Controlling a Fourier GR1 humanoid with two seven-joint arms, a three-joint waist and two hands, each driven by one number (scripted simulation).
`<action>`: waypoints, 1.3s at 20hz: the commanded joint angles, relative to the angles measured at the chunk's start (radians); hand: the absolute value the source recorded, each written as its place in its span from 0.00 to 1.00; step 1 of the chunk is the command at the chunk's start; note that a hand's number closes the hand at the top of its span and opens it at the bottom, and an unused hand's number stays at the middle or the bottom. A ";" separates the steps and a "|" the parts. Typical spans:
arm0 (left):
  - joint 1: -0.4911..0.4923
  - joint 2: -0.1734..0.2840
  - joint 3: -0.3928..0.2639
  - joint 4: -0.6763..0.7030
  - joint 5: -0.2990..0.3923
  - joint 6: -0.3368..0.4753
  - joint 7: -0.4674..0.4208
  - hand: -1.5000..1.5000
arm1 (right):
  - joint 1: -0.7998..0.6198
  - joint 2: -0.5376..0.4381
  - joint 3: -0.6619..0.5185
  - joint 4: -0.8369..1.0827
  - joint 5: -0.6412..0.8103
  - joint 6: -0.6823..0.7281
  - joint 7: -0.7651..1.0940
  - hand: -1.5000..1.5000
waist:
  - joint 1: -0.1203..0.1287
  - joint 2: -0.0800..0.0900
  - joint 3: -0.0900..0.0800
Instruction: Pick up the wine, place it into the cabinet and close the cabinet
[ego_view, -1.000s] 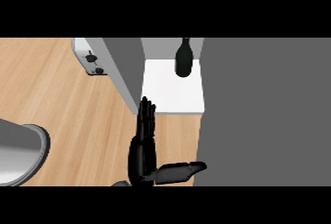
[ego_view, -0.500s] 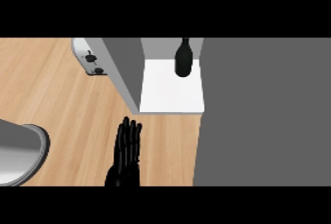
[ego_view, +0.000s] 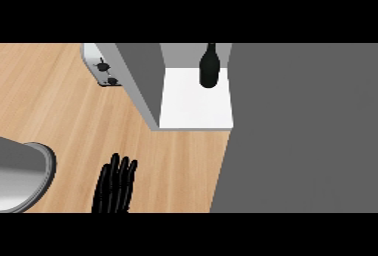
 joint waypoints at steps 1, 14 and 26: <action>0.073 0.105 0.064 -0.069 0.022 -0.083 -0.025 0.00 | 0.050 -0.024 -0.014 -0.130 -0.129 0.030 0.047 1.00 | 0.001 0.000 -0.001; 0.216 0.223 0.312 -0.152 0.174 -0.219 -0.076 0.00 | 0.150 0.055 0.318 -0.193 -0.136 0.017 0.198 1.00 | 0.004 -0.004 -0.002; 0.364 0.350 0.579 -0.124 0.333 -0.454 -0.083 0.00 | 0.088 0.103 0.738 -0.151 0.165 -0.121 0.165 1.00 | 0.004 -0.009 -0.003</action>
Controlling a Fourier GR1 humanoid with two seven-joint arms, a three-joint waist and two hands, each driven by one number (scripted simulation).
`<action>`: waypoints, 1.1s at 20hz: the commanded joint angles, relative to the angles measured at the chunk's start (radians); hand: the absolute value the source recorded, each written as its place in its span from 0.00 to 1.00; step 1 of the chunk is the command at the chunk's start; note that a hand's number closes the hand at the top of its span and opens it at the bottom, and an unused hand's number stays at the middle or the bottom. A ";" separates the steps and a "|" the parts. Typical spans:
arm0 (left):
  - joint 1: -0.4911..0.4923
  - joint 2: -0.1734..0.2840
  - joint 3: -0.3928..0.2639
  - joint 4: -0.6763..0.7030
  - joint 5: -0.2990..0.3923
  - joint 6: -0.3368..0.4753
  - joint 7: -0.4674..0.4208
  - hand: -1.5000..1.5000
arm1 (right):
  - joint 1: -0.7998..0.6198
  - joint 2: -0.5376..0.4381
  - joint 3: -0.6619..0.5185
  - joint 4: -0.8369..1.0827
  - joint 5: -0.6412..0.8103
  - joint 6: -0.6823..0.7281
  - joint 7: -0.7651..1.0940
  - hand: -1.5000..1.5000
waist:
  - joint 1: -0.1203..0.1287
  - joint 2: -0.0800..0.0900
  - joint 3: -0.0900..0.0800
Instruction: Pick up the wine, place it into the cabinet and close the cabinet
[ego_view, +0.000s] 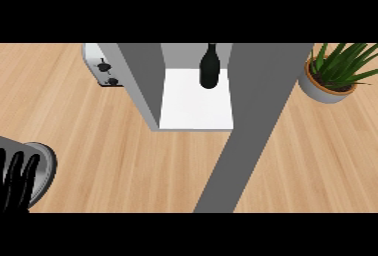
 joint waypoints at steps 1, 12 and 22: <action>-0.027 0.020 0.107 0.046 0.063 -0.061 0.028 0.00 | -0.041 0.001 0.174 -0.166 0.082 -0.098 0.104 1.00 | -0.006 0.002 -0.001; 0.034 0.090 0.233 0.057 0.152 -0.228 0.077 0.00 | -0.266 -0.001 0.343 0.062 0.287 -0.406 -0.043 1.00 | 0.008 0.003 -0.001; -0.004 0.043 0.221 0.021 0.144 -0.210 0.119 0.00 | -0.557 -0.007 0.240 0.185 0.255 -0.551 0.032 1.00 | 0.023 0.011 -0.001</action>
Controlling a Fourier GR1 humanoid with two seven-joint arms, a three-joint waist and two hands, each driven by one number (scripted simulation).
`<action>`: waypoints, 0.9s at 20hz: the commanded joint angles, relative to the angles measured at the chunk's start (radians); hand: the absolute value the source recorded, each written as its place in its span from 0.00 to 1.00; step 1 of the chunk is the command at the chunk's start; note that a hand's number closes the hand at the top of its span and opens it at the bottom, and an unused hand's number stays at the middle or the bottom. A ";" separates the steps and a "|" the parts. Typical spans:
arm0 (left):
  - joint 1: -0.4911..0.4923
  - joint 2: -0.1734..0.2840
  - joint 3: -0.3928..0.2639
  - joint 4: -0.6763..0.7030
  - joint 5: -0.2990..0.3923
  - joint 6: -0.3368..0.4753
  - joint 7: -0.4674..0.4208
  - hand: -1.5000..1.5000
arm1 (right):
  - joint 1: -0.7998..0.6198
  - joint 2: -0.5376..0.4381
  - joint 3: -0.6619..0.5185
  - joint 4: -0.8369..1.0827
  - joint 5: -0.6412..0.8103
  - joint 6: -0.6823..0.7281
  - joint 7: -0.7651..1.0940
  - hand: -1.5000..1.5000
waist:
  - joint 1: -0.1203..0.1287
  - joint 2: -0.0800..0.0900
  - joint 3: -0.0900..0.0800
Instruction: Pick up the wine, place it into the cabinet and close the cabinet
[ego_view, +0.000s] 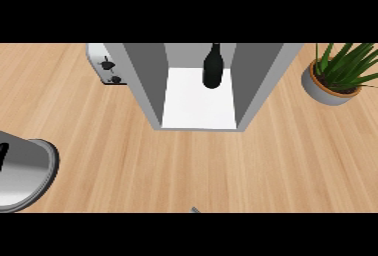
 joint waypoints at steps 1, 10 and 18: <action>-0.015 -0.023 -0.003 -0.005 0.003 -0.023 0.006 0.00 | -0.208 0.151 0.039 0.143 -0.023 -0.073 0.024 1.00 | 0.011 0.004 0.000; -0.068 -0.049 -0.014 0.003 -0.018 0.013 0.050 0.00 | -0.549 0.153 -0.140 0.376 -0.245 -0.201 -0.015 1.00 | 0.025 0.007 0.001; -0.075 -0.099 -0.021 0.012 -0.056 0.042 0.066 0.00 | -0.837 0.157 -0.316 0.743 -0.366 -0.153 -0.143 1.00 | 0.015 0.008 0.002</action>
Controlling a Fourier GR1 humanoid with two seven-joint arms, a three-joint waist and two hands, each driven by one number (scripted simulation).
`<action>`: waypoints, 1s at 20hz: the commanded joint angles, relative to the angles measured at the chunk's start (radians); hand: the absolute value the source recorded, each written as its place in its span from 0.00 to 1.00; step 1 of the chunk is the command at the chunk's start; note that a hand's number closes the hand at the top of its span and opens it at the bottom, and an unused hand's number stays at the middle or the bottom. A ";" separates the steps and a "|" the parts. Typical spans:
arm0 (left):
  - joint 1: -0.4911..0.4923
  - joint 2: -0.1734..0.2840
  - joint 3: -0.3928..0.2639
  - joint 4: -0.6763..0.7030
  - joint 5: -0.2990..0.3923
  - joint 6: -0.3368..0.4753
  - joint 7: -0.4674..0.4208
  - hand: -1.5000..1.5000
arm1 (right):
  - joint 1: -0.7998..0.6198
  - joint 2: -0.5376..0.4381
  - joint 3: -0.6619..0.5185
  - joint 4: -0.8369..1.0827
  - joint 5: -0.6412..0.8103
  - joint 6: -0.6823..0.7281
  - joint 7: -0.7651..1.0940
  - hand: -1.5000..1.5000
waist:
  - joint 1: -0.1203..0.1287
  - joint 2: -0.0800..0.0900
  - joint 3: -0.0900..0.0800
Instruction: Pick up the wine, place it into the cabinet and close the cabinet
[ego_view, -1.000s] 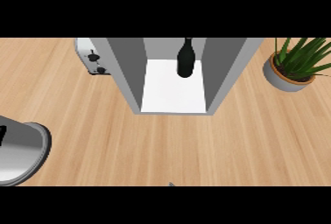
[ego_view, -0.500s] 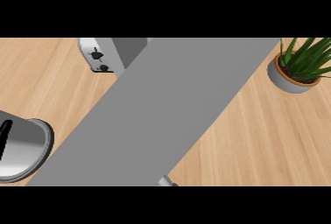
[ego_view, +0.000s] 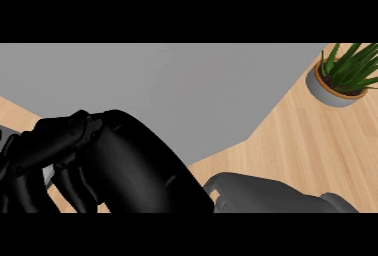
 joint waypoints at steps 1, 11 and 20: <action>0.015 -0.024 0.010 0.056 -0.010 -0.061 -0.027 0.00 | -0.132 0.014 -0.080 0.210 0.022 0.047 -0.082 1.00 | -0.006 0.000 -0.001; -0.061 -0.049 0.045 0.023 -0.036 0.016 0.072 0.00 | -0.196 0.010 -0.248 0.521 0.000 0.189 -0.245 1.00 | -0.024 0.000 0.001; -0.083 -0.068 0.034 0.019 -0.063 0.008 0.093 0.00 | -0.192 -0.056 -0.294 0.729 -0.042 0.272 -0.421 1.00 | -0.020 0.008 0.001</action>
